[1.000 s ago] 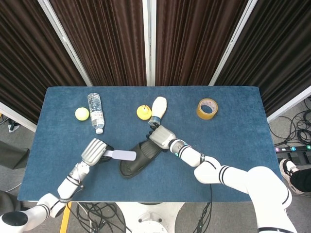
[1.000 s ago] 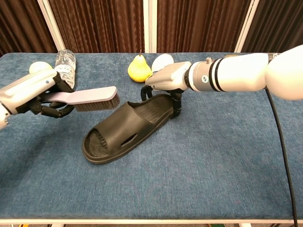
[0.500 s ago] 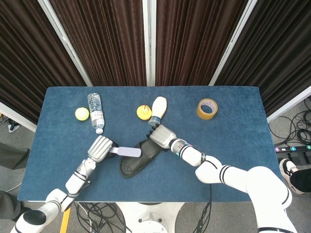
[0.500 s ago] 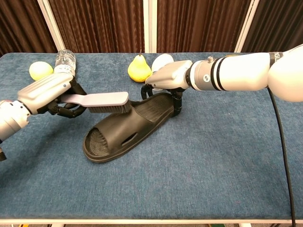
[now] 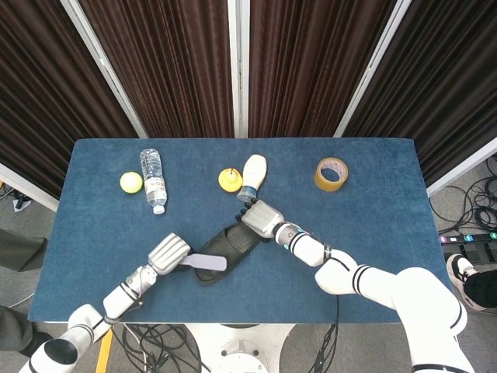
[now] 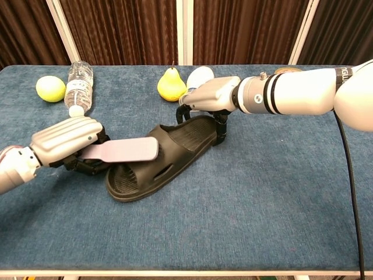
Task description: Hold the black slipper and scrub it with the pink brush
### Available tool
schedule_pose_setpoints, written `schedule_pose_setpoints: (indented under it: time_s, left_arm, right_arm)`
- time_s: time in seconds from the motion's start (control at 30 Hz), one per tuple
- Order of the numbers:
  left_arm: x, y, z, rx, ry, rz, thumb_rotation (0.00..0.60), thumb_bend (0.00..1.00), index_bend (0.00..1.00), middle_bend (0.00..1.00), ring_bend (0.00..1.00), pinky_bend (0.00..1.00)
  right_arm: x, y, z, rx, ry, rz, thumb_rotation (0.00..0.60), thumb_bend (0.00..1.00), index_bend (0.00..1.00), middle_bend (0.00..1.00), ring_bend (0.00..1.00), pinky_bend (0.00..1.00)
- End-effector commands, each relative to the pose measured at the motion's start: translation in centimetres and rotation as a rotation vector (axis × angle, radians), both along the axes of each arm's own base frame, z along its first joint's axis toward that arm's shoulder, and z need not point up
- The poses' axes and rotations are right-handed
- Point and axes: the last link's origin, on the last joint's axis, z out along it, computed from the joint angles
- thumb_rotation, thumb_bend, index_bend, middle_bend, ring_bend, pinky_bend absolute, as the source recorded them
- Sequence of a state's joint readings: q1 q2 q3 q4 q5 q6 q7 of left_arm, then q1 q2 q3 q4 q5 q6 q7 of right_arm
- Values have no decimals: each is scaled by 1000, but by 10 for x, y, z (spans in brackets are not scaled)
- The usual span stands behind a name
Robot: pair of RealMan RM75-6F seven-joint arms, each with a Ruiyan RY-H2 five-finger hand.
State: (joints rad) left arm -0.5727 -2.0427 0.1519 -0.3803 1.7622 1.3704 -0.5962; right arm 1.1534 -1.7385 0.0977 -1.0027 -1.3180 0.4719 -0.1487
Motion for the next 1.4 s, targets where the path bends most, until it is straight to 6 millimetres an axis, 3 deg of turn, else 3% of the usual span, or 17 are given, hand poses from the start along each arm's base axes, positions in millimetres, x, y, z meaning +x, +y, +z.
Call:
schedule_pose_setpoints:
  time_s: [0.03,0.13,0.33,0.53,0.77,1.13,1.23,1.4]
  left_arm:
    - [3,-8,7,-8,-46,-28,600,533,1000,1000,1000,1000]
    - [7,-2,16,17,-99,-12,600,533,1000,1000,1000,1000]
    - [9,30,23,46,-124,115,600,533,1000,1000,1000,1000]
    - [7,50,16,87,-68,201,600,534,1000,1000,1000,1000]
    - [-1,36,0,49,92,125,600,535,1000,1000,1000,1000]
    - [-15,12,3,-62,182,59,600,537,1000,1000,1000,1000]
    - [-16,7,7,-92,193,57,600,538,1000,1000,1000,1000]
    - [-5,3,26,-5,63,54,600,538,1000,1000,1000,1000]
  right_arm:
    - [0,-1,1,-2,-6,3,600,248,462,315,144,172]
    - [0,-1,2,-3,-10,5,600,248,462,315,144,173]
    - [-1,0,3,1,-11,10,600,248,463,315,144,177]
    - [0,1,4,2,-13,15,600,249,463,314,144,185]
    - [0,0,5,-1,-11,18,600,248,463,315,144,186]
    - [-1,1,4,3,-14,6,600,248,463,316,144,194]
    - [0,2,3,6,-17,9,600,247,463,315,144,196]
    - [1,2,5,7,-20,14,600,247,463,315,144,198]
